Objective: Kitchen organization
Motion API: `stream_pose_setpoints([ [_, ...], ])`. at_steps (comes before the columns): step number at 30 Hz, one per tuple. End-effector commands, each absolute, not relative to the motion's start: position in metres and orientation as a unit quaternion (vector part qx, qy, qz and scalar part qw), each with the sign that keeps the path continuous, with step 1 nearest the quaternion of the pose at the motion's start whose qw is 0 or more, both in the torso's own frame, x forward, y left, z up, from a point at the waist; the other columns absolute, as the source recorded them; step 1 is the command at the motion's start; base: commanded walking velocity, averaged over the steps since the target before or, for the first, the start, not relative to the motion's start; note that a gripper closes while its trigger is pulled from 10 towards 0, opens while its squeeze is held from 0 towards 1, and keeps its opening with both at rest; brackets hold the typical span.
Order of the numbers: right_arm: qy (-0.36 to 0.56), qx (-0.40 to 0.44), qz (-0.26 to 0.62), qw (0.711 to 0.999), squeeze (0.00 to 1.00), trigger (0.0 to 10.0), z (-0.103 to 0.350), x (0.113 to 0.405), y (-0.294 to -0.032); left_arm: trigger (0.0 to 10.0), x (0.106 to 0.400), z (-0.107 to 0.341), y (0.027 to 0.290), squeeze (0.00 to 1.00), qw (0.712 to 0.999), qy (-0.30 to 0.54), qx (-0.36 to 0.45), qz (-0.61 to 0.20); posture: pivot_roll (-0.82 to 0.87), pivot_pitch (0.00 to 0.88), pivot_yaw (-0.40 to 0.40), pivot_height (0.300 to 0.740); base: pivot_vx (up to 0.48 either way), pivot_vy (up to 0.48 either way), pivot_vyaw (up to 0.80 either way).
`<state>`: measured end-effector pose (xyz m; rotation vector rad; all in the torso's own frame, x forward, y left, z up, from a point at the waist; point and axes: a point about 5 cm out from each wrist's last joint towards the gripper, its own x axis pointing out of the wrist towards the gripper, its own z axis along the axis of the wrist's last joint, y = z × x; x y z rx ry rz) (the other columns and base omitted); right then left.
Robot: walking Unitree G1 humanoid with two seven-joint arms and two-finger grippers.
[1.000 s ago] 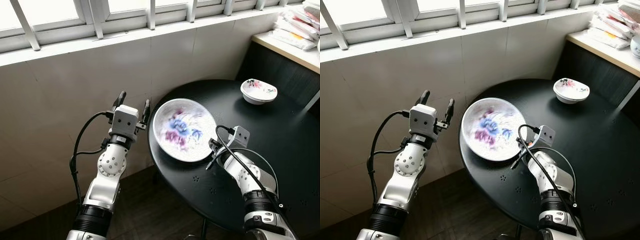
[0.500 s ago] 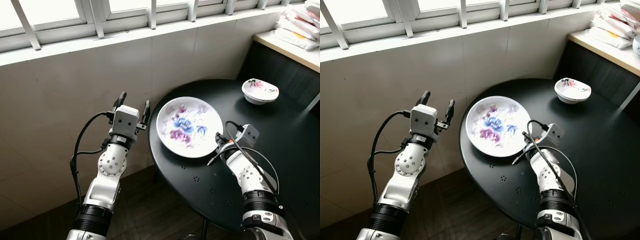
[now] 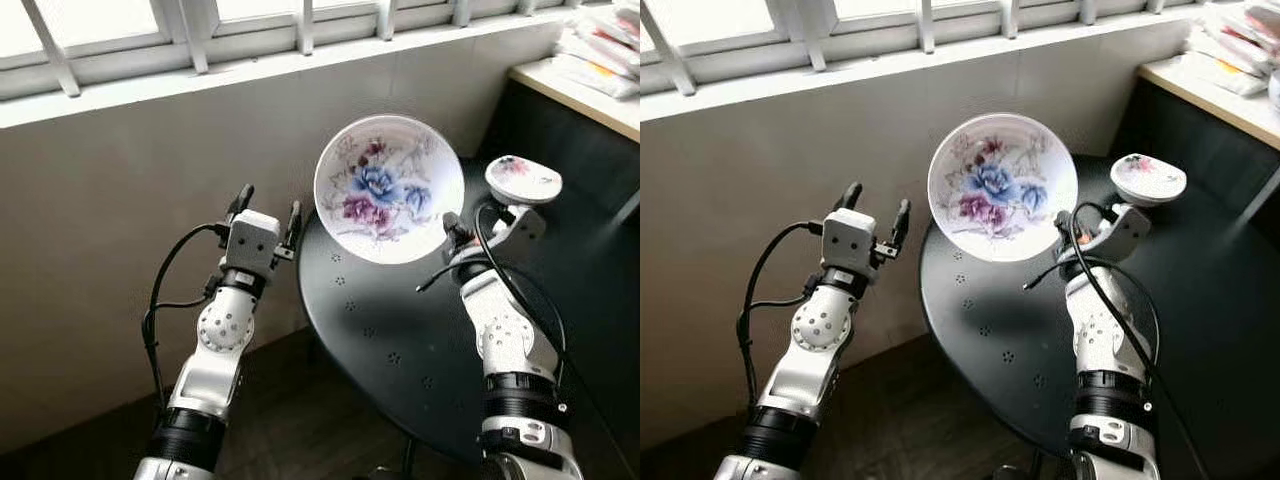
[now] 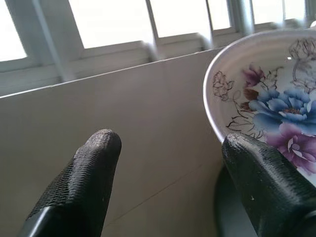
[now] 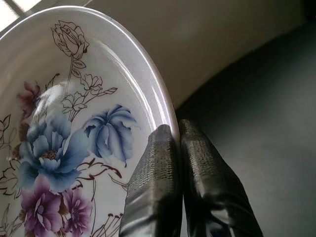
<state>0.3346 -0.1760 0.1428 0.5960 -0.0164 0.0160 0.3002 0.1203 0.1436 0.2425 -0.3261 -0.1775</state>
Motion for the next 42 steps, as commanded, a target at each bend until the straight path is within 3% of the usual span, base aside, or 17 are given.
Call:
stream_pose_setpoints([
  [1,-0.044,0.265,0.029,0.963,0.00,0.0,0.156,0.333,-0.173,10.0,0.301,0.141,0.120,0.00,0.977,-0.152,0.120,-0.085,-0.12,0.000,-0.039,0.740,0.000,0.000,0.80],
  [15,-0.088,0.160,0.064,0.981,0.00,0.0,0.163,0.327,-0.159,10.0,0.299,0.140,0.124,0.00,0.979,-0.148,0.119,-0.079,-0.12,0.000,-0.040,0.740,0.000,0.000,0.80],
  [34,-0.093,0.144,0.061,0.983,0.00,0.0,0.160,0.326,-0.157,10.0,0.299,0.140,0.126,0.00,0.982,-0.141,0.100,-0.076,-0.12,0.000,-0.038,0.740,0.000,0.000,0.80],
  [42,-0.093,0.139,0.063,0.984,0.00,0.0,0.159,0.326,-0.156,10.0,0.299,0.138,0.124,0.00,0.983,-0.136,0.094,-0.082,-0.12,0.000,-0.038,0.740,0.000,0.480,0.80],
])
